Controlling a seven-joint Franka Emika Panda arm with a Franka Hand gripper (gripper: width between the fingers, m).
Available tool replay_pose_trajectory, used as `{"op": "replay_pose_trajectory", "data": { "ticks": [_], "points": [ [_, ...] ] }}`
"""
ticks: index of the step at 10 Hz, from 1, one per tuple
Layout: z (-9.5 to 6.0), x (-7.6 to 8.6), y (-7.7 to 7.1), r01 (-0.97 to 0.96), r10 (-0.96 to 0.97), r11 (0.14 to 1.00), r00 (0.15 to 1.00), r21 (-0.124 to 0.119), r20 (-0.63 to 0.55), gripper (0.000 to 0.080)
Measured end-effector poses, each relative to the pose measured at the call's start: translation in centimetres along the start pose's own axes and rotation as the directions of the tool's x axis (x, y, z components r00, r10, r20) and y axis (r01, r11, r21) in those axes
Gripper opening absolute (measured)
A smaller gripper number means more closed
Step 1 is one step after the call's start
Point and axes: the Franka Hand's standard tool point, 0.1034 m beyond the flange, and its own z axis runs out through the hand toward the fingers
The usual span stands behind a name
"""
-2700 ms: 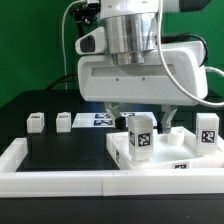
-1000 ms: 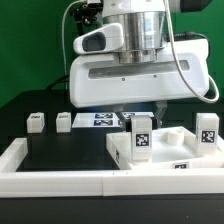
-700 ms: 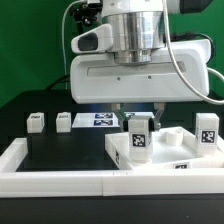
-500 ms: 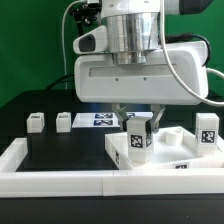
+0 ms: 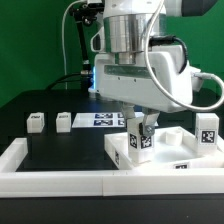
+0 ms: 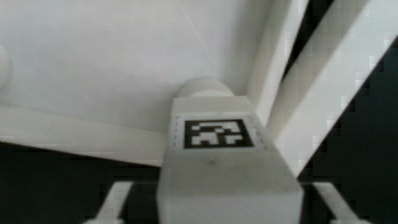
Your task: Assemble square table
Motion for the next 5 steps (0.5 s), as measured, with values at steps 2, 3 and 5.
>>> {"op": "replay_pose_trajectory", "data": {
  "ticks": [2, 3, 5],
  "points": [
    [0.01, -0.18, -0.10, 0.008, -0.008, 1.000, 1.000, 0.005, 0.006, 0.0483],
    [-0.02, -0.16, -0.11, 0.072, -0.072, 0.997, 0.997, 0.006, 0.006, 0.0616],
    [0.00, -0.25, -0.12, 0.220, -0.220, 0.976, 0.976, 0.008, 0.005, 0.0647]
  ]
}}
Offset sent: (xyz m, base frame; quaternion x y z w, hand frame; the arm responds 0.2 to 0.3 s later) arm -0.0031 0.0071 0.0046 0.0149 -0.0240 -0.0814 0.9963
